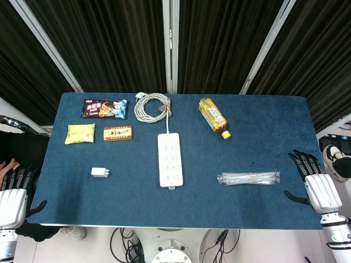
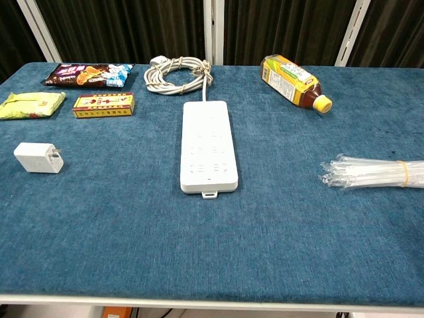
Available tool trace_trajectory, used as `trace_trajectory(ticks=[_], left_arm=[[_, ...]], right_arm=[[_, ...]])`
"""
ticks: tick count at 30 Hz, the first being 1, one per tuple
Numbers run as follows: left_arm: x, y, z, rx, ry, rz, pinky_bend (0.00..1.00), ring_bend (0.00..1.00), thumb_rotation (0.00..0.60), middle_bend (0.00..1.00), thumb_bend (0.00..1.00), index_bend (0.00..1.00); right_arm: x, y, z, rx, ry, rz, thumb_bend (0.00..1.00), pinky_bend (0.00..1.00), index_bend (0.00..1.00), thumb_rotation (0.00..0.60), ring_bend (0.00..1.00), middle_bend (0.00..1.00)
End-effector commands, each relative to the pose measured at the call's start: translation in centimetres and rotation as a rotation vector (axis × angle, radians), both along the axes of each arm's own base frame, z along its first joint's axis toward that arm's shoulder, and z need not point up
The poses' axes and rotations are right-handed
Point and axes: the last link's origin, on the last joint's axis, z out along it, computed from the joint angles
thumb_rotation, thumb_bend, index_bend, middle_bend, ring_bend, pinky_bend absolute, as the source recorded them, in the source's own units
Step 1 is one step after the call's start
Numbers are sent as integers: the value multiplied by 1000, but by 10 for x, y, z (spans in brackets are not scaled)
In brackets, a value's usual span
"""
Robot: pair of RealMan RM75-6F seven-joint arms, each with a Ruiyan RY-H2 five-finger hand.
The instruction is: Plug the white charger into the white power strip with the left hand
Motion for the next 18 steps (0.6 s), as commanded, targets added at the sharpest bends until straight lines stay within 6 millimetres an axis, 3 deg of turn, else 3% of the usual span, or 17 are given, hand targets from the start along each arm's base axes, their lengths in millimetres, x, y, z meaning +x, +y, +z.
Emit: trace_trajectory(ticks=[1,11,18], left_arm=[[-1,0,0,-2,0,4,0,0,600,11,141,87],[2,6,0,-17,5,-15,0,0,600,11,141,87],[9,41,-10,-106,0,-71,0,0,600,11,140,87]], right_arm=[[0,-2,-1,4,0,-5,67,0,0,600,0,24],[2,-2,3,-16,-5,7,66,0,0,600,0,24],[10,-1,15,-70,-3,46,67,0,0,600,0,24]])
